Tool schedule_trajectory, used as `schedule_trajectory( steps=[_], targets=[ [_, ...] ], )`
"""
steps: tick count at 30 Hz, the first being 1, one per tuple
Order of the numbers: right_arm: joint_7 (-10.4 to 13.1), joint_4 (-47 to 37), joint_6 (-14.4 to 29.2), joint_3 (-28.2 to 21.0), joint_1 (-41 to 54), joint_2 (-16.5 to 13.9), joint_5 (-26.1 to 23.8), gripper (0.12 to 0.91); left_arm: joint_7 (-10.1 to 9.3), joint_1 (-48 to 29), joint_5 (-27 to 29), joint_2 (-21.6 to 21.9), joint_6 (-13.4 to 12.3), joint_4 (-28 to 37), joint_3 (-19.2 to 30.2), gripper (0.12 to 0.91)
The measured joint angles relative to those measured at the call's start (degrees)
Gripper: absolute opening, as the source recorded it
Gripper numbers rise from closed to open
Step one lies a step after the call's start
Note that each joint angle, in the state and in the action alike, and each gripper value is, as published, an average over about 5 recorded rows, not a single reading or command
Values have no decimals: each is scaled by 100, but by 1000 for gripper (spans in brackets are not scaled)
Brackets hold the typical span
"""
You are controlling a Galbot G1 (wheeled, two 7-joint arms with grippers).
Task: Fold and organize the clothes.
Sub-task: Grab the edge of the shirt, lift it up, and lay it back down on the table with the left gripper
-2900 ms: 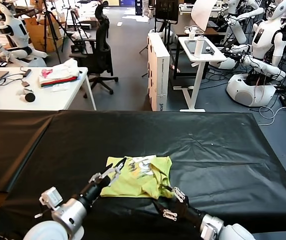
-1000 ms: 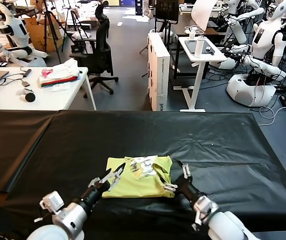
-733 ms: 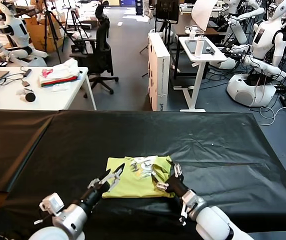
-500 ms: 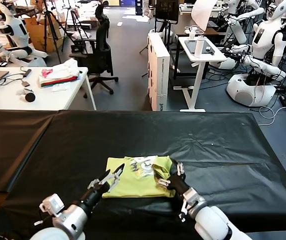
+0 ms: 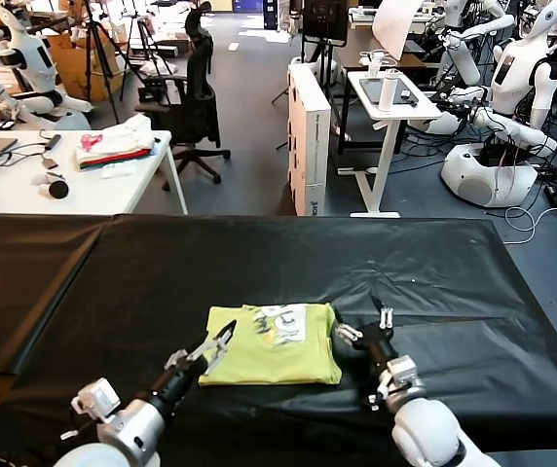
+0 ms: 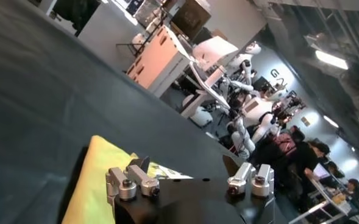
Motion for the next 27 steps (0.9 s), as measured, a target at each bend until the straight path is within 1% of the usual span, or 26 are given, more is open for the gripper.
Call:
schedule_trajectory(
  steps=[3,5,7,8,10,13,15,18,20,23,25,27],
  targets=[
    [-353,204,383,307,-326,-133,260,907,219,-43,48,179,-180,155,7,907],
    [-504,335,640,551,-624,-185,390,907,426,-96,172,331,-429,294,30,907],
    [-575,461,853,843,-984,-200,530,907,603,-154,421,459,-801,466,73,907],
    [-587,520,921,996,-1169,-195,595,907,661,-177,574,501,-1016,563,102,907],
    [-565,633,998,1329,-1553,-165,740,907,724,-197,899,531,-1482,774,165,907],
    [-462,790,1044,1810,-2095,-100,920,907,754,-181,1367,487,-2152,1089,254,907],
    [-391,886,1068,2082,-2422,-57,981,907,709,-176,1639,421,-2510,1279,298,907],
    [-336,1034,1086,2369,-2832,7,1000,907,519,-208,1890,298,-2868,1529,323,907],
    [-323,1146,1081,2467,-3043,44,979,907,351,-242,1957,215,-2994,1665,320,907],
    [-309,1318,1054,2517,-3249,74,930,907,117,-277,2012,110,-3118,1831,318,907],
    [-299,1403,1028,2524,-3311,76,908,907,18,-277,2052,56,-3204,1930,325,907],
    [-290,1450,999,2524,-3336,67,894,907,-21,-257,2081,6,-3268,2005,334,907]
  ],
)
